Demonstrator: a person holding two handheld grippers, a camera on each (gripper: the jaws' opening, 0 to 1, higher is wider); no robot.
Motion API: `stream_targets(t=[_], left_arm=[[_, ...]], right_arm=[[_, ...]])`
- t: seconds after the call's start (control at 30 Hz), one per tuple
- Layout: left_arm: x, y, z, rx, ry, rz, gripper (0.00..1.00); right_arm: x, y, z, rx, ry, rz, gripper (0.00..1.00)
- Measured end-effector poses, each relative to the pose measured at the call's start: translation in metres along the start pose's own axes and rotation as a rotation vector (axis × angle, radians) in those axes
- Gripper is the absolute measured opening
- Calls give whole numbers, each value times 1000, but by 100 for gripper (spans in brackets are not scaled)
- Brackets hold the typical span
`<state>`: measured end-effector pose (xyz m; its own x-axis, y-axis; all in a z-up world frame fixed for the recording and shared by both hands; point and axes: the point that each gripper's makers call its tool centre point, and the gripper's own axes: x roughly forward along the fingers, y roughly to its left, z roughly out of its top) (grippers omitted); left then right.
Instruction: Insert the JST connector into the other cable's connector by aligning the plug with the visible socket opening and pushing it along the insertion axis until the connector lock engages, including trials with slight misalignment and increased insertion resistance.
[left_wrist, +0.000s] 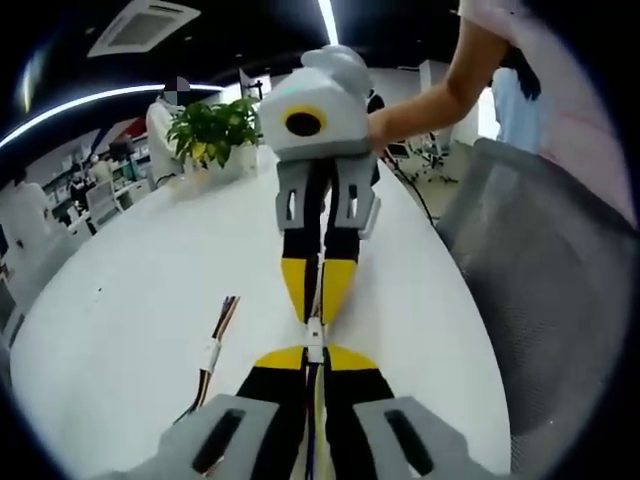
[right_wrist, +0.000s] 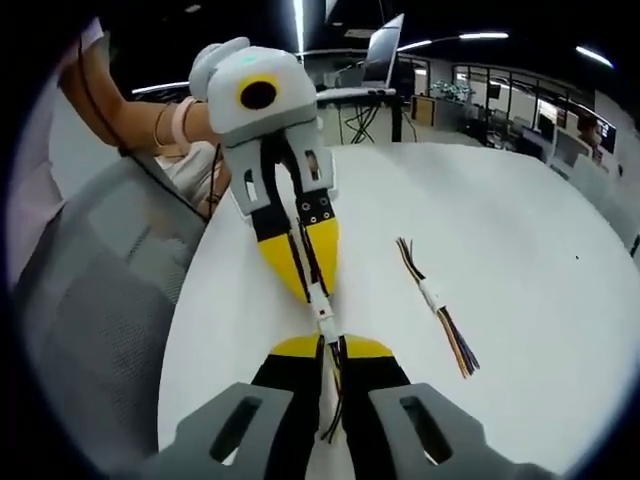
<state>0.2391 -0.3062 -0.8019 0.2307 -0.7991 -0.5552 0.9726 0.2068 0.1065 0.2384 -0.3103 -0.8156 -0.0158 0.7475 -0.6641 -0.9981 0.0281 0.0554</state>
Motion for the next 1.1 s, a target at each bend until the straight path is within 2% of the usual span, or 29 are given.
stream_targets(t=[0.17, 0.4, 0.6, 0.7, 0.77, 0.8, 0.83, 0.97, 1.1], left_arm=[[-1, -2, -3, 8, 19, -18, 0], [-2, 2, -1, -24, 12, 8, 0], [2, 0, 1, 17, 21, 5, 0], [5, -6, -1, 85, 52, -24, 0], [8, -10, 1, 101, 47, -41, 0], [9, -12, 2, 107, 52, -47, 0], [10, -10, -1, 132, 76, -44, 0], [10, -10, -3, 106, 75, -49, 0], [9, -6, -2, 100, 69, -37, 0]], right_arm=[[1, 2, 1, -39, 20, 3, 2], [-1, -2, 2, 27, 15, -2, 2], [-2, -1, -3, 34, 41, 6, 2], [0, 3, -7, 52, 64, 29, 2], [3, 7, -5, 81, 52, 56, 2], [4, 9, -4, 73, 55, 64, 2], [4, 6, -7, 22, 75, 44, 2], [4, 8, -7, 33, 72, 51, 2], [2, 6, -5, 1, 62, 42, 2]])
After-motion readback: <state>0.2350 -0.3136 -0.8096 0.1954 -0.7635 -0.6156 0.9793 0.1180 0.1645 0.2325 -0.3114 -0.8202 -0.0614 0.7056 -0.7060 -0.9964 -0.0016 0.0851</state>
